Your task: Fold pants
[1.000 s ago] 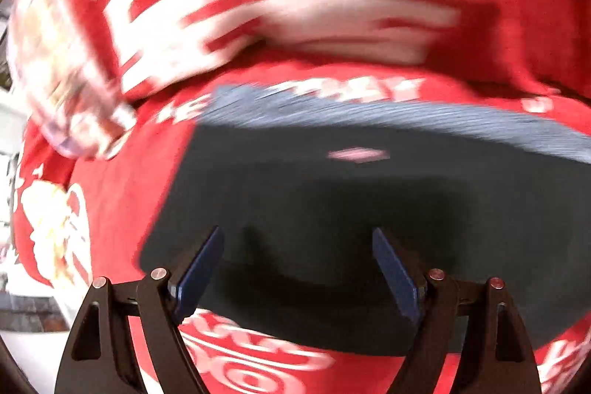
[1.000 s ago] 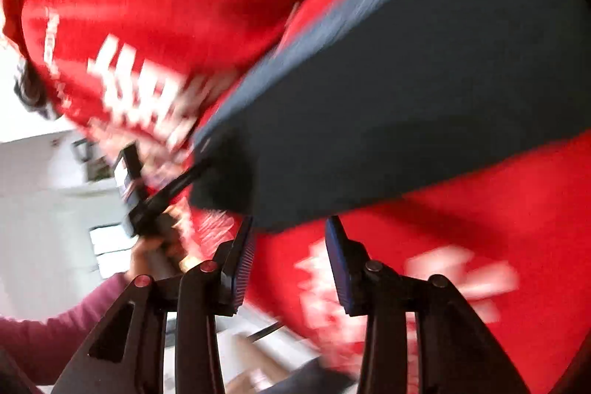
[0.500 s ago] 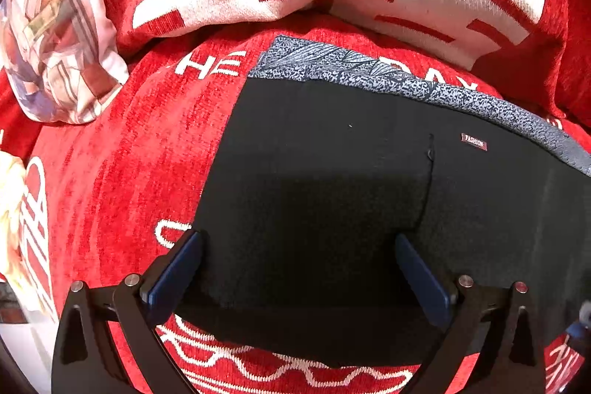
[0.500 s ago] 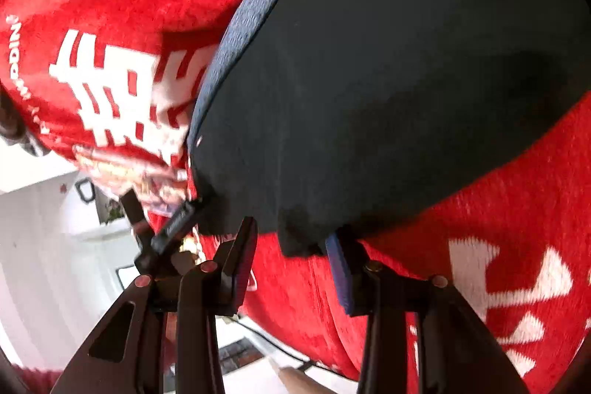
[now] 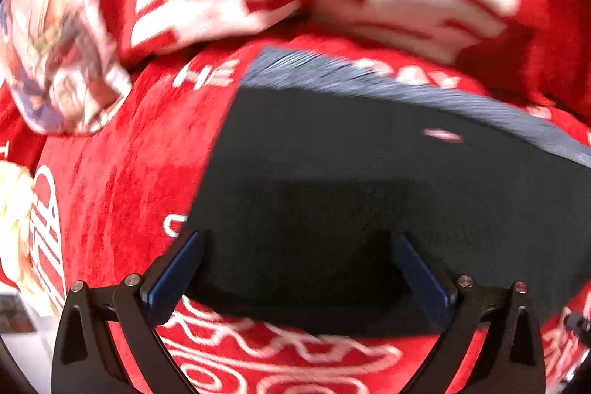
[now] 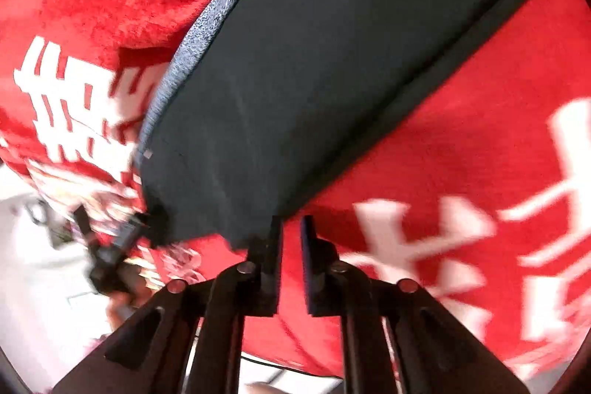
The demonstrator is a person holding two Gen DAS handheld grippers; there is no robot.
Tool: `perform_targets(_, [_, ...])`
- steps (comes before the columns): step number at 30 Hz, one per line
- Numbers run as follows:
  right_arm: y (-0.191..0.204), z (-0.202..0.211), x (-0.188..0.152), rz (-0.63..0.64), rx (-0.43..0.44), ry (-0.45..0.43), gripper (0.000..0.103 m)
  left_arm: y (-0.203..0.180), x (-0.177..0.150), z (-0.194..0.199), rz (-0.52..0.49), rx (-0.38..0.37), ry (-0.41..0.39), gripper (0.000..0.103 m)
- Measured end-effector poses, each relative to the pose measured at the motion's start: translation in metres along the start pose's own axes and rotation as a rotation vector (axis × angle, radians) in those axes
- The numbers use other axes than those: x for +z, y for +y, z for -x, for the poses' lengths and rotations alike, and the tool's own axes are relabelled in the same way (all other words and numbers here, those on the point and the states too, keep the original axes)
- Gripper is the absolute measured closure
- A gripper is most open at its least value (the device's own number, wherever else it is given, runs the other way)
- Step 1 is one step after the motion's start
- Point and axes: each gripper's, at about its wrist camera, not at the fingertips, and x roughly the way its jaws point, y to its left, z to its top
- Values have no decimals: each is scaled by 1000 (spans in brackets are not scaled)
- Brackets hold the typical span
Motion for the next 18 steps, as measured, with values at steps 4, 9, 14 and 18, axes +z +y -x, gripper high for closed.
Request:
perform_targets(4, [11, 50, 12, 156, -131, -112, 87, -67, -13, 21, -160, -86, -44, 0])
perform_targets(9, [21, 58, 52, 267, -280, -208, 87, -158, -22, 2, -238, -162, 5, 0])
perform_targets(14, [-2, 41, 54, 309, -377, -196, 87, -181, -41, -14, -276, -113, 32, 0])
perform_targets(18, [1, 43, 43, 289, -414, -143, 87, -168, -20, -1, -311, -94, 23, 0])
